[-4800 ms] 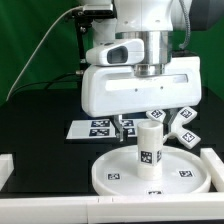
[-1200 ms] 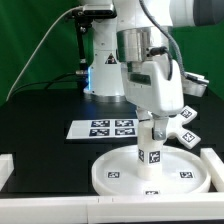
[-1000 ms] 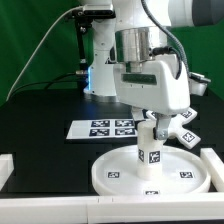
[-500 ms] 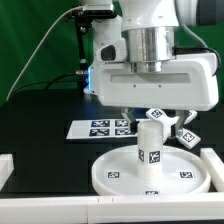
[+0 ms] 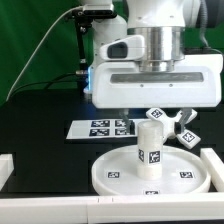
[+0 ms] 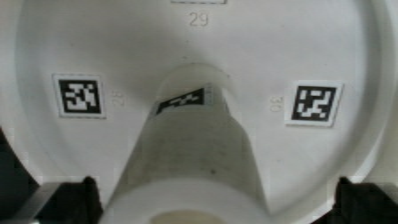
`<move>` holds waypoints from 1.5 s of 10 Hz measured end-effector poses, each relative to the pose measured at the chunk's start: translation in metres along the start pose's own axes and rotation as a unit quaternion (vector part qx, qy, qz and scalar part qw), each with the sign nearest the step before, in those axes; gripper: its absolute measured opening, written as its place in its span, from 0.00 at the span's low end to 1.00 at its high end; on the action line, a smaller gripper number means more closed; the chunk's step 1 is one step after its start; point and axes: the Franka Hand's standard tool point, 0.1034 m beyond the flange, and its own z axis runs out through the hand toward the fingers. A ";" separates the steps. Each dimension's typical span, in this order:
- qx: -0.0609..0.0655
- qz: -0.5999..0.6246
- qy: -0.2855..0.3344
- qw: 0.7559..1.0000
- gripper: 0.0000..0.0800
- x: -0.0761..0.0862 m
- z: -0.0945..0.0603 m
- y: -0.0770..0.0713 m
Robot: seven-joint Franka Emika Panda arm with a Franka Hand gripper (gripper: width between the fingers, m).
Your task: Assemble round table
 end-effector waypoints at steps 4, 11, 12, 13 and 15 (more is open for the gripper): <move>-0.006 -0.185 -0.007 0.983 0.81 0.001 0.000 0.003; -0.010 -0.184 -0.049 0.982 0.80 0.001 0.005 0.002; -0.013 -0.135 -0.048 0.990 0.58 0.001 0.005 0.003; -0.014 -0.098 -0.048 0.994 0.35 0.001 0.005 0.003; -0.019 -0.021 -0.044 0.999 0.19 0.001 0.007 0.004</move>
Offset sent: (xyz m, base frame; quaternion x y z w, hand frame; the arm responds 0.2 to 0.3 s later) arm 0.0000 0.0000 0.0000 0.0000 0.0000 -0.1938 0.9810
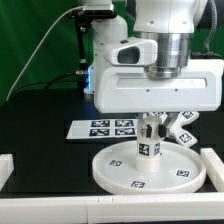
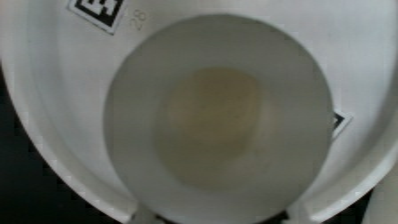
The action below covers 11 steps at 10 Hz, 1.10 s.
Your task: Assemble round table
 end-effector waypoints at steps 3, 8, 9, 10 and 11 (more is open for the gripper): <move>-0.001 0.109 0.010 0.994 0.00 0.000 0.006 0.005; -0.004 -0.085 -0.002 0.996 0.15 0.004 -0.024 0.006; -0.005 -0.093 -0.003 0.996 0.15 0.003 -0.024 0.006; -0.005 -0.094 -0.004 0.996 0.39 0.003 -0.023 0.007; -0.005 -0.093 -0.004 0.996 0.57 0.003 -0.023 0.007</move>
Offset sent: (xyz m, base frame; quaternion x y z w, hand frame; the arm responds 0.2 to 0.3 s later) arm 0.0000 0.0000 0.0000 0.0000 0.0000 0.0000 1.0000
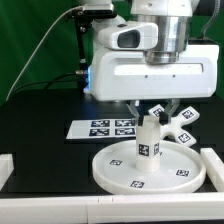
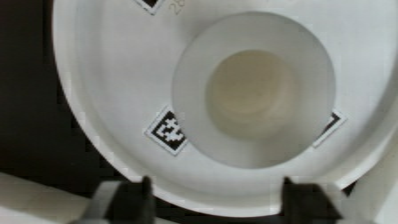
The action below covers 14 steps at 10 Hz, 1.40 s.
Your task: Assemble round table
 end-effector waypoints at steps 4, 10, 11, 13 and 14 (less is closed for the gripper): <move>0.018 0.048 -0.009 0.999 0.81 -0.031 0.010 0.002; 0.016 0.060 -0.017 0.998 0.80 -0.037 0.023 -0.007; 0.016 0.062 -0.017 0.998 0.56 -0.037 0.023 -0.007; 0.015 0.077 -0.018 0.997 0.51 -0.037 0.023 -0.007; 0.015 0.094 -0.018 0.995 0.51 -0.037 0.023 -0.007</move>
Offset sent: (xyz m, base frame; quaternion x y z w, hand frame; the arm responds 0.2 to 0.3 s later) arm -0.0399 -0.0078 -0.0178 0.0362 0.0069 0.0322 0.9988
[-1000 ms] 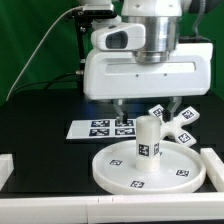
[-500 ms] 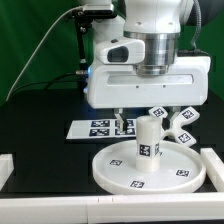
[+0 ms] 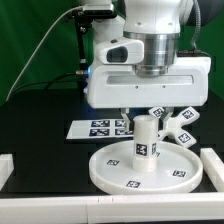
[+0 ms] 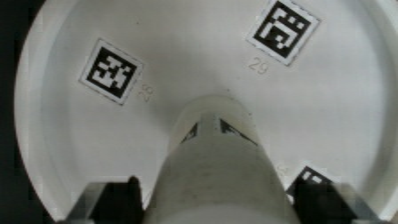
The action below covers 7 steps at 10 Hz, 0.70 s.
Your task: Assemble round table
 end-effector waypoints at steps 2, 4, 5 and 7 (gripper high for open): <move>0.000 0.082 0.000 0.997 0.51 0.000 0.000 0.000; 0.000 0.176 0.008 0.984 0.51 0.003 0.001 0.000; 0.005 0.227 0.010 0.974 0.51 0.005 0.001 0.001; 0.020 0.299 0.015 0.954 0.51 0.014 0.002 0.004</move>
Offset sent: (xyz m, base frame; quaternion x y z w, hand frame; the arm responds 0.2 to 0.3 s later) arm 0.0039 -0.0067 -0.0042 -0.0104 0.0328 0.2337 0.9717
